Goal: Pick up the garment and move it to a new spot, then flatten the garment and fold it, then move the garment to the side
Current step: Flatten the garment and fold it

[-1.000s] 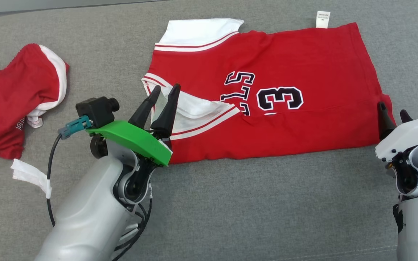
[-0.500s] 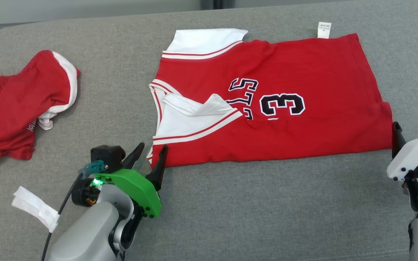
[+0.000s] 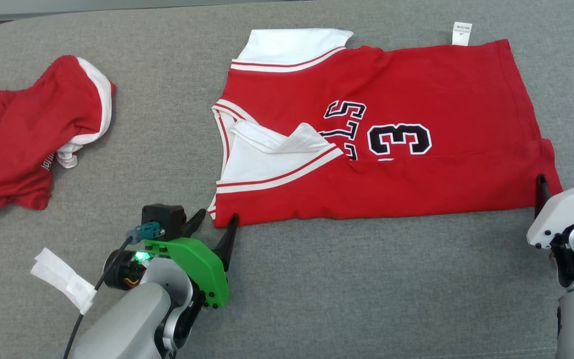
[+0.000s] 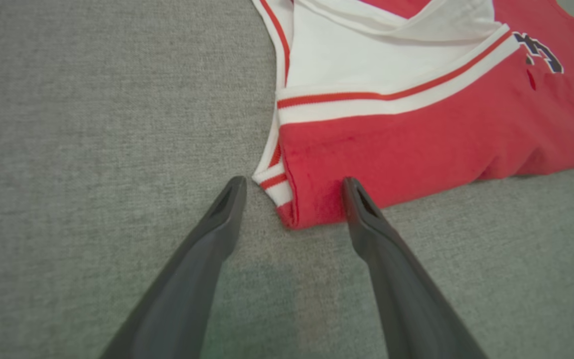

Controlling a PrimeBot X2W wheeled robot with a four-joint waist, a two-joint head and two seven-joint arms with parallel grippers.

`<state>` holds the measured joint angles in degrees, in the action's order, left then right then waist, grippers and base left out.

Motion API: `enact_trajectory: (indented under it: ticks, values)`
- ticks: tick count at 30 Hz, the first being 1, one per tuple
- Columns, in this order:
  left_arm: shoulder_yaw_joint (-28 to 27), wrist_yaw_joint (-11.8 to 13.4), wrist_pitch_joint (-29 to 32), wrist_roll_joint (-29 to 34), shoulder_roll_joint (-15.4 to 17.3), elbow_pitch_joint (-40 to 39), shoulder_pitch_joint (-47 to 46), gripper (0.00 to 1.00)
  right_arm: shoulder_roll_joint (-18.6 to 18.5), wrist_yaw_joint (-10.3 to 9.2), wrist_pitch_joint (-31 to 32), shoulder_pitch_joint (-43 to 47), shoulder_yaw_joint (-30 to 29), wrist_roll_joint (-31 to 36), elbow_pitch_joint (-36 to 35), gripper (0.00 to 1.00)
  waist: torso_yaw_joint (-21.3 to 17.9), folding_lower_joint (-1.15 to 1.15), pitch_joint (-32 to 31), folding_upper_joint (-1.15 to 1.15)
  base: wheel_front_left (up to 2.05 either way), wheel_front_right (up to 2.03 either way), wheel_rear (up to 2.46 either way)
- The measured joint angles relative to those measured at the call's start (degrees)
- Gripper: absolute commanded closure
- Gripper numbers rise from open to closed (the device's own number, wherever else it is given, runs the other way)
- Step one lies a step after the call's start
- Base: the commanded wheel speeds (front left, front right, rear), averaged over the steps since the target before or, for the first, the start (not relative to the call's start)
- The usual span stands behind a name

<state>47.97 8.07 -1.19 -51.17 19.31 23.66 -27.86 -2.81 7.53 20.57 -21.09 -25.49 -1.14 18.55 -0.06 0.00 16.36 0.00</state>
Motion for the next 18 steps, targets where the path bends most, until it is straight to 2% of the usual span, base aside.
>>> enact_trajectory:
  ticks: [9, 10, 11, 12, 13, 18]
  values:
    - [0.00, 0.12, 1.45, -0.34, 0.01, -0.12, -1.24, 0.00, -0.20, -0.01, 1.66, -2.26, 0.11, -0.47, 5.78, 0.00, -0.25, 0.00, 2.14, 0.00, 0.00, 0.00, 0.00]
    - [0.00, 0.11, 2.13, -0.78, 0.07, 0.00, -1.31, 0.12, -0.30, -0.04, 1.71, -2.48, 0.41, -0.80, 6.26, 0.00, -0.29, 0.00, 2.33, 0.00, 0.00, 0.00, 0.00]
    - [0.02, 0.09, 2.68, -1.03, 0.05, 0.01, -1.44, 0.49, -0.33, -0.05, 1.78, -2.68, 0.77, -1.03, 6.65, 0.55, -0.35, 0.00, 2.48, 0.00, 0.00, 0.00, 0.00]
    - [-0.05, -0.02, 2.97, -1.41, 0.07, 0.02, -1.54, 0.84, -0.47, -0.05, 1.77, -2.72, 1.07, -1.29, 6.76, 1.00, -0.41, 0.00, 2.55, 0.00, 0.00, 0.00, 0.00]
    - [-0.16, -0.32, 3.16, -1.87, 0.05, 0.01, -1.57, 1.00, -0.49, -0.04, 1.69, -2.76, 1.37, -1.40, 6.88, 1.00, -0.48, 0.00, 2.58, 0.00, 0.00, 0.00, 0.00]
    - [-0.10, -1.58, 3.24, -2.59, -0.41, 0.34, -1.59, 1.00, -0.05, 0.02, 0.45, -2.72, 2.02, -1.80, 6.55, 1.00, -0.48, 0.00, 1.82, 0.00, 0.00, 0.00, 0.00]
